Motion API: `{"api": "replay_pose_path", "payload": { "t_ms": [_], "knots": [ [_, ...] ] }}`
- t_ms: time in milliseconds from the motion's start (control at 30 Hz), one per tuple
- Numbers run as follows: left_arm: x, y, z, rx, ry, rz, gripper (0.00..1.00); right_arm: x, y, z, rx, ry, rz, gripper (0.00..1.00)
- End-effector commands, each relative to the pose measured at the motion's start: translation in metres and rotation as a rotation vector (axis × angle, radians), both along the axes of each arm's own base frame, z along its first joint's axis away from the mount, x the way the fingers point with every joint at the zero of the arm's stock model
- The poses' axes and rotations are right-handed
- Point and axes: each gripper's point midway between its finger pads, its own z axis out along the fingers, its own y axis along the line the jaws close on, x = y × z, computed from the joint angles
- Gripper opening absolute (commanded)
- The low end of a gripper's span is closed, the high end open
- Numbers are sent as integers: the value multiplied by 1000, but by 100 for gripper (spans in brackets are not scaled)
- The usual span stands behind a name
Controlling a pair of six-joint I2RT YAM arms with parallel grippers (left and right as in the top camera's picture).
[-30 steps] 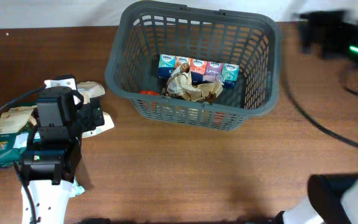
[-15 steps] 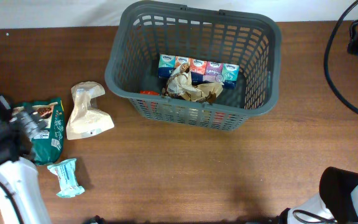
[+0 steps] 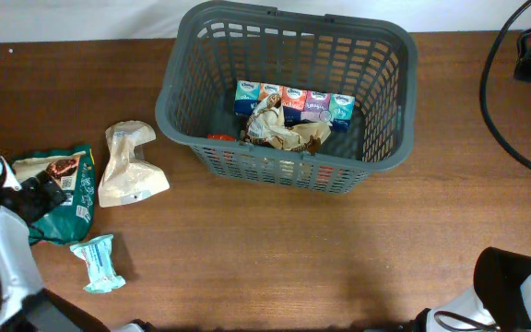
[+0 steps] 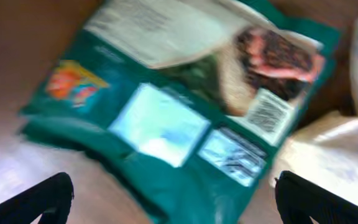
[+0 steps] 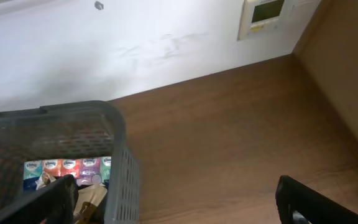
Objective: Pack container
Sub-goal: 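Move the left gripper down toward the green coffee bag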
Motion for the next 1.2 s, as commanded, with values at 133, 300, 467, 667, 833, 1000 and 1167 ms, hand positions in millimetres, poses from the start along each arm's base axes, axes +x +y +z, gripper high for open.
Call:
{"api": "replay_pose_path", "payload": {
  "t_ms": [133,300,467,667,833,1000,1167],
  "knots": [
    [16,-16,-22,-37,53,-211,99,2,2,-4,16,11,16,99],
    [11,-4,-34,20,138,-256,99,2,2,-4,17,12,16,99],
    [6,15,-39,114,218,-274,99,3,4,-4,26,10,29,99],
    [11,15,-47,117,234,-324,99,3,6,-4,32,9,37,99],
    [34,-4,-45,117,182,-396,99,3,6,-4,31,9,37,99],
    [62,-36,-43,140,149,-526,99,3,6,-4,31,9,37,99],
    [79,-56,-40,179,144,-587,99,3,6,-4,31,9,37,99]
  ]
}}
